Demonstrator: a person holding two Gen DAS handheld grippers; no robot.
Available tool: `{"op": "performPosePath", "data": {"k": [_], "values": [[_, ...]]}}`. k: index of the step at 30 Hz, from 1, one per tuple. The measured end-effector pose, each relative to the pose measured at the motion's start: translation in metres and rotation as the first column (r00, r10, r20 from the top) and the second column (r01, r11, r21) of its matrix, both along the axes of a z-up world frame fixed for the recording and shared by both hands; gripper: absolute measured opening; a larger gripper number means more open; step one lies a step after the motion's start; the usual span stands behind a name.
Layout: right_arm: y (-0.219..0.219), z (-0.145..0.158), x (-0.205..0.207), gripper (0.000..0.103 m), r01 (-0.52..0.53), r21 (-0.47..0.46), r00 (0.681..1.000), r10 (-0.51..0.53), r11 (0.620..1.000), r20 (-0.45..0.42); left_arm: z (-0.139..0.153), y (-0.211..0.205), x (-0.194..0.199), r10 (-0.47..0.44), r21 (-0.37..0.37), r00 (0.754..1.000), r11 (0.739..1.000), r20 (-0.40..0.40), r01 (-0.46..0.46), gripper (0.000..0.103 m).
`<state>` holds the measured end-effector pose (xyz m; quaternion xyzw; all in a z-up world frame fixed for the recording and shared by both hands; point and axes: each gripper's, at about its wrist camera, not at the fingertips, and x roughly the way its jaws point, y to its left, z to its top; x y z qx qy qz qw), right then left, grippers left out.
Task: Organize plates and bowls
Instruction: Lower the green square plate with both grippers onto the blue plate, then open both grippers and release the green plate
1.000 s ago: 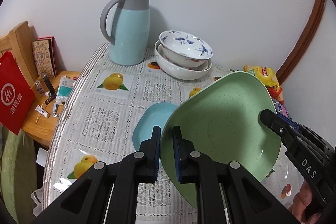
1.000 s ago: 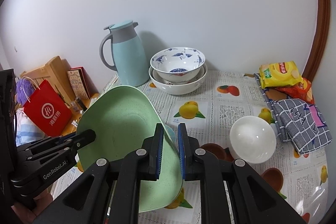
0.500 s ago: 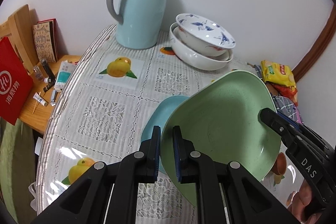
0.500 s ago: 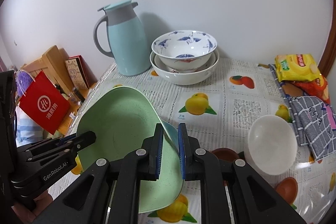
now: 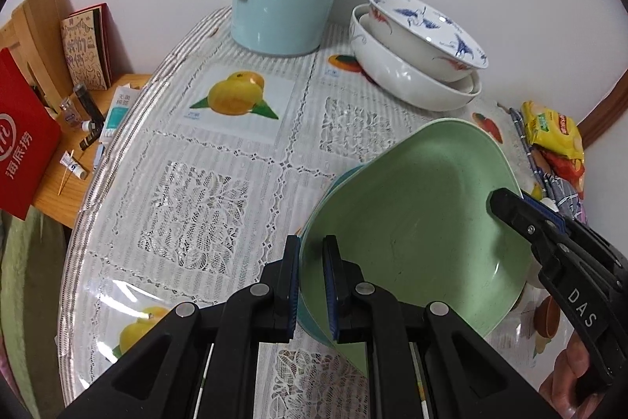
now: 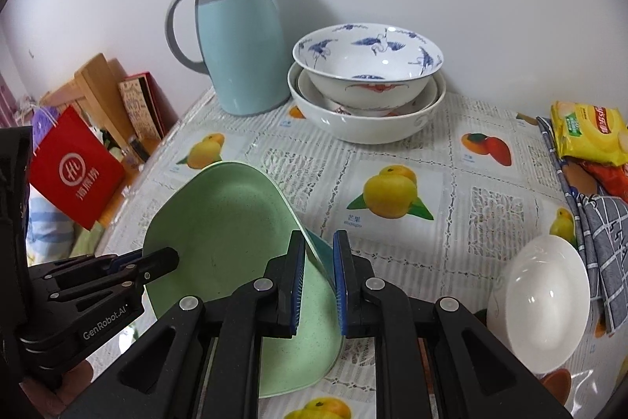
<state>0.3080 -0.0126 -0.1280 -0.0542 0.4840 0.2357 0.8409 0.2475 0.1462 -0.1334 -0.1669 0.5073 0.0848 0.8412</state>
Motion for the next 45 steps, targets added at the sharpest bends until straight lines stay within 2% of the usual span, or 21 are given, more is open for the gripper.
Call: {"op": "performPosePath", "data": {"k": [14, 25, 29, 31, 33, 35, 36, 37, 39, 42, 45], "values": [[0.009, -0.031, 0.023, 0.015, -0.054, -0.039, 0.997, 0.052, 0.998, -0.048, -0.012, 0.000, 0.009, -0.045, 0.034, 0.999, 0.998, -0.031, 0.046, 0.011], [0.022, -0.039, 0.028, 0.020, -0.082, -0.055, 0.996, 0.080, 0.995, -0.031, -0.011, -0.002, 0.006, -0.091, 0.056, 0.995, 0.994, -0.046, 0.094, 0.011], [0.018, -0.028, 0.025, 0.022, -0.077, -0.015, 0.997, 0.077, 0.997, -0.007, -0.008, 0.000, 0.001, -0.081, 0.046, 0.995, 0.995, -0.058, 0.084, 0.011], [0.013, -0.019, 0.020, 0.025, -0.070, -0.005, 0.997, 0.070, 0.998, 0.015, -0.004, -0.002, -0.003, -0.086, 0.066, 0.994, 0.994, -0.067, 0.090, 0.011], [0.006, -0.011, 0.016, 0.035, -0.054, -0.002, 0.998, 0.054, 0.999, 0.039, 0.001, -0.002, -0.007, -0.084, 0.085, 0.994, 0.992, -0.067, 0.090, 0.012], [-0.004, -0.001, 0.011, 0.036, -0.035, 0.015, 0.998, 0.034, 0.999, 0.054, 0.009, -0.003, -0.013, -0.085, 0.096, 0.995, 0.991, -0.056, 0.090, 0.019], [-0.012, 0.006, 0.008, 0.037, -0.019, 0.027, 0.998, 0.017, 0.999, 0.059, 0.014, -0.004, -0.015, -0.085, 0.105, 0.995, 0.990, -0.048, 0.090, 0.030], [-0.018, 0.010, 0.006, 0.039, -0.007, 0.034, 0.998, 0.005, 0.999, 0.063, 0.019, -0.006, -0.019, -0.082, 0.119, 0.996, 0.989, -0.034, 0.085, 0.037], [-0.038, 0.024, -0.003, 0.046, 0.036, 0.042, 0.995, -0.040, 0.998, 0.092, 0.030, -0.011, -0.025, -0.084, 0.137, 0.996, 0.987, -0.009, 0.084, 0.037], [-0.071, 0.042, -0.017, 0.051, 0.103, 0.034, 0.986, -0.106, 0.994, 0.128, 0.044, -0.024, -0.031, -0.099, 0.139, 0.995, 0.986, 0.018, 0.095, 0.037], [-0.108, 0.058, -0.031, 0.056, 0.164, 0.041, 0.974, -0.168, 0.986, 0.154, 0.055, -0.041, -0.037, -0.119, 0.143, 0.992, 0.983, 0.042, 0.112, 0.042]]}}
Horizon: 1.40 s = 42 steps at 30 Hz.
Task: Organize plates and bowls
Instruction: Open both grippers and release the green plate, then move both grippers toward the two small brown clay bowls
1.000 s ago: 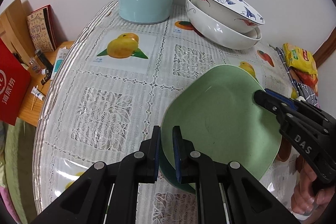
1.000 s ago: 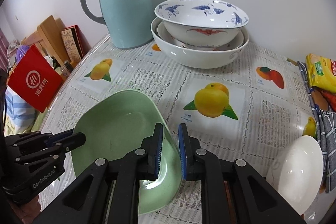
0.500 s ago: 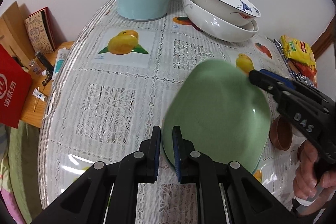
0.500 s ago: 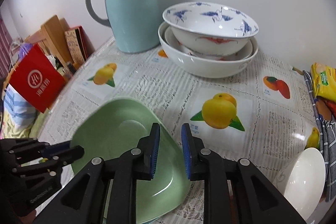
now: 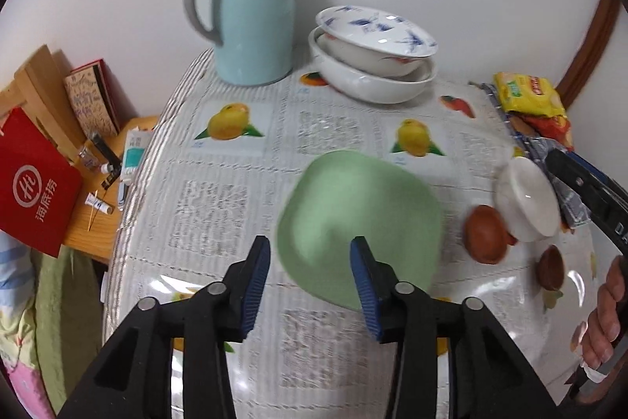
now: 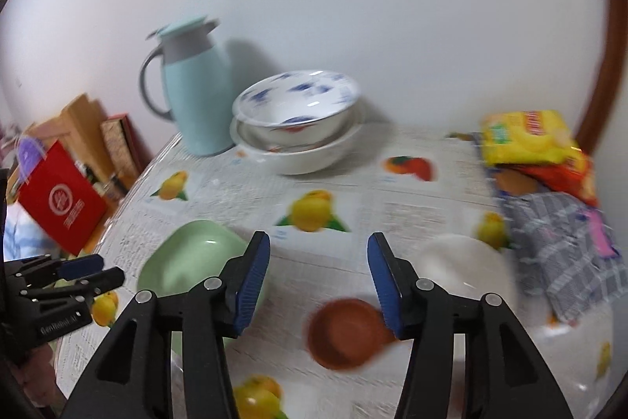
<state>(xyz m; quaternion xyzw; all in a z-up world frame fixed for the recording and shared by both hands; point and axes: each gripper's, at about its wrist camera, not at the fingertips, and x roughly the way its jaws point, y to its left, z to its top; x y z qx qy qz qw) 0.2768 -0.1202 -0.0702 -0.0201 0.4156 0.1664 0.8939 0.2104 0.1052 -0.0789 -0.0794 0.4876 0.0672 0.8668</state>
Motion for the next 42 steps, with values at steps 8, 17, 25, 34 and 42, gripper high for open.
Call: {"op": "performPosePath", "data": {"k": [8, 17, 25, 34, 42], "values": [[-0.083, 0.015, -0.037, 0.061, 0.157, 0.016, 0.987, -0.157, 0.987, 0.025, 0.023, -0.050, -0.014, -0.072, -0.008, 0.995, 0.997, 0.074, 0.073, 0.042], [-0.132, 0.001, -0.075, 0.064, 0.227, -0.075, 0.973, -0.229, 0.971, -0.009, 0.016, -0.087, -0.019, -0.104, -0.050, 0.992, 0.993, 0.076, 0.108, 0.042], [-0.157, -0.011, -0.096, 0.067, 0.297, -0.051, 0.952, -0.300, 0.954, -0.060, 0.004, -0.114, -0.016, -0.148, -0.091, 0.988, 0.984, 0.052, 0.152, 0.042], [-0.174, -0.030, -0.090, 0.069, 0.312, -0.001, 0.943, -0.310, 0.950, -0.122, -0.004, -0.127, -0.006, -0.145, -0.071, 0.989, 0.987, 0.033, 0.147, 0.048], [-0.181, -0.057, -0.075, 0.069, 0.325, -0.023, 0.932, -0.324, 0.946, -0.163, -0.025, -0.129, 0.010, -0.130, -0.061, 0.991, 0.990, -0.011, 0.129, 0.049]]}}
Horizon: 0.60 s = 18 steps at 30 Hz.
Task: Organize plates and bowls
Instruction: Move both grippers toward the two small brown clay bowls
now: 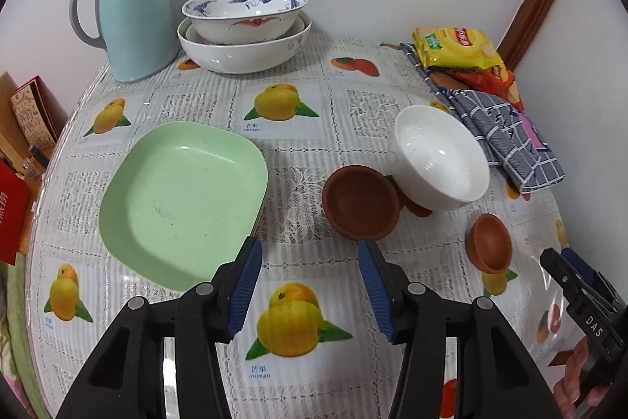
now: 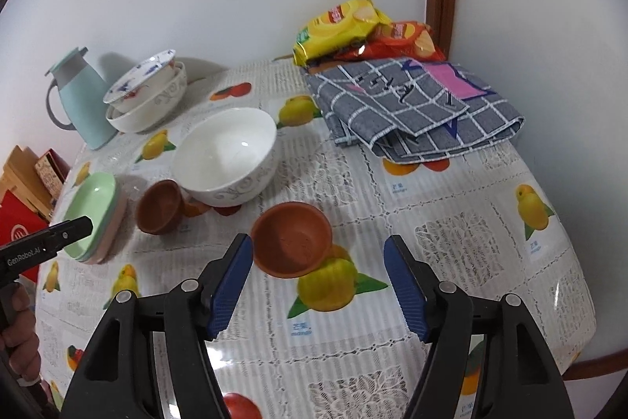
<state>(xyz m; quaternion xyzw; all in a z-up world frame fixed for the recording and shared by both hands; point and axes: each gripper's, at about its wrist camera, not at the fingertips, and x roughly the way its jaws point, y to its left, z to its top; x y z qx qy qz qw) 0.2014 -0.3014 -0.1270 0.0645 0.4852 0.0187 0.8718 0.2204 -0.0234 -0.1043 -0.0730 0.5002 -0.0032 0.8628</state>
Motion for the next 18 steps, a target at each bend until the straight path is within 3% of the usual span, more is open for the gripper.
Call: {"op": "performPosePath", "data": {"k": [18], "values": [[-0.015, -0.051, 0.027, 0.069, 0.046, 0.042, 0.997, -0.043, 0.998, -0.066, -0.049, -0.011, 0.050, -0.006, -0.046, 0.997, 0.999, -0.073, 0.003, 0.049]]}}
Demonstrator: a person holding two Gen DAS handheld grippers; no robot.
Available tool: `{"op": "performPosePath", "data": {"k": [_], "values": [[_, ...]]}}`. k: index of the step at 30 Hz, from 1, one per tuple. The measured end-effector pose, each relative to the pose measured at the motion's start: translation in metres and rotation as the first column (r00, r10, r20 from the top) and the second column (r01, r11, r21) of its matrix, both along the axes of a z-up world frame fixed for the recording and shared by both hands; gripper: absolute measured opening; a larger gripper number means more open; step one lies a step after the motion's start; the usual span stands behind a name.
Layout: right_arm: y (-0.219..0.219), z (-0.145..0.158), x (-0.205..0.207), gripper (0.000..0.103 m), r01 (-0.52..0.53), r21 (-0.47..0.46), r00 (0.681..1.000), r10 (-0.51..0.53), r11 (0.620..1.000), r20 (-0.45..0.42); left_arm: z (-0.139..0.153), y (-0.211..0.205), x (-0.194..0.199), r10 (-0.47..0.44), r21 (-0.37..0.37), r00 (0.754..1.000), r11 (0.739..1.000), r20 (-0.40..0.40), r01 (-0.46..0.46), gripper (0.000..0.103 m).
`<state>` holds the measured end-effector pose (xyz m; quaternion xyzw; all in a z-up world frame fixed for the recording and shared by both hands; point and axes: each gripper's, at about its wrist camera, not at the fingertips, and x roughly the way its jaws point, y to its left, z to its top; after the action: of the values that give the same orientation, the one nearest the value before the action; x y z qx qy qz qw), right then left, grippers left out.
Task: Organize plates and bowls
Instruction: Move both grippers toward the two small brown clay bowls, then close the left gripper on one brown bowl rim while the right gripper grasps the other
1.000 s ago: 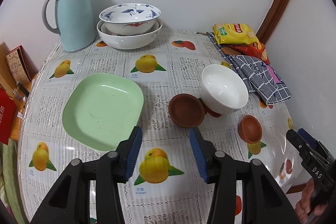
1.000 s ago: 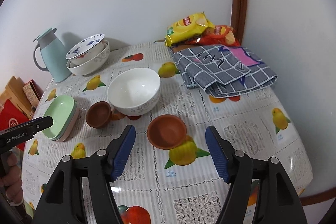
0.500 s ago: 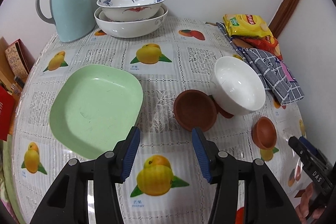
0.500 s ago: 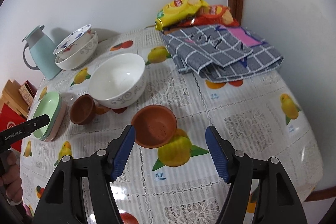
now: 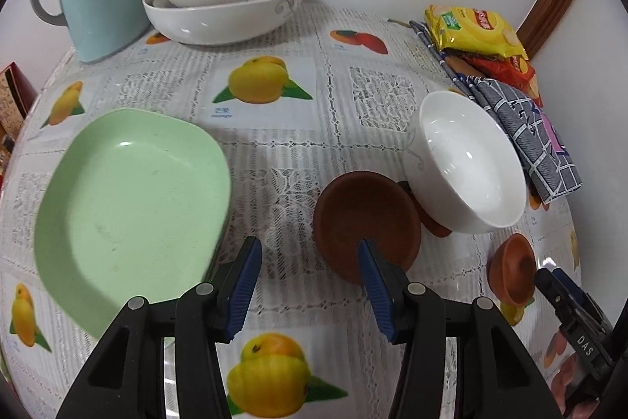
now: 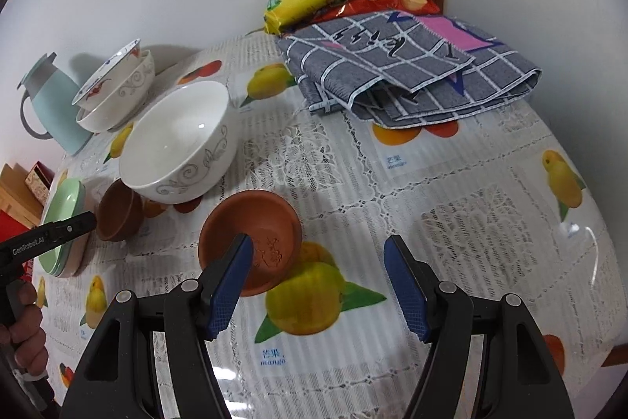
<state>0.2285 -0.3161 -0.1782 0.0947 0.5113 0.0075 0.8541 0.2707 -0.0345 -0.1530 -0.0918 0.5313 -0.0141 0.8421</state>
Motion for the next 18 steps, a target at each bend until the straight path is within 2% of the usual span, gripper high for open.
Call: {"op": "performPosePath", "data": {"k": [5, 9, 18], "values": [[0.011, -0.014, 0.009, 0.067, -0.025, -0.021, 1.000, 0.024, 0.999, -0.019, -0.013, -0.003, 0.011, 0.003, 0.005, 1.000, 1.000, -0.026, -0.003, 0.049], [0.019, -0.023, 0.015, 0.056, -0.052, -0.043, 0.998, 0.050, 0.998, -0.037, -0.020, -0.005, 0.018, 0.001, 0.009, 0.999, 1.000, -0.038, -0.001, 0.049], [0.021, -0.032, 0.021, 0.054, -0.041, -0.065, 0.998, 0.039, 0.997, -0.040, -0.023, -0.014, 0.028, -0.019, 0.046, 0.999, 0.999, -0.029, 0.020, 0.048]]}}
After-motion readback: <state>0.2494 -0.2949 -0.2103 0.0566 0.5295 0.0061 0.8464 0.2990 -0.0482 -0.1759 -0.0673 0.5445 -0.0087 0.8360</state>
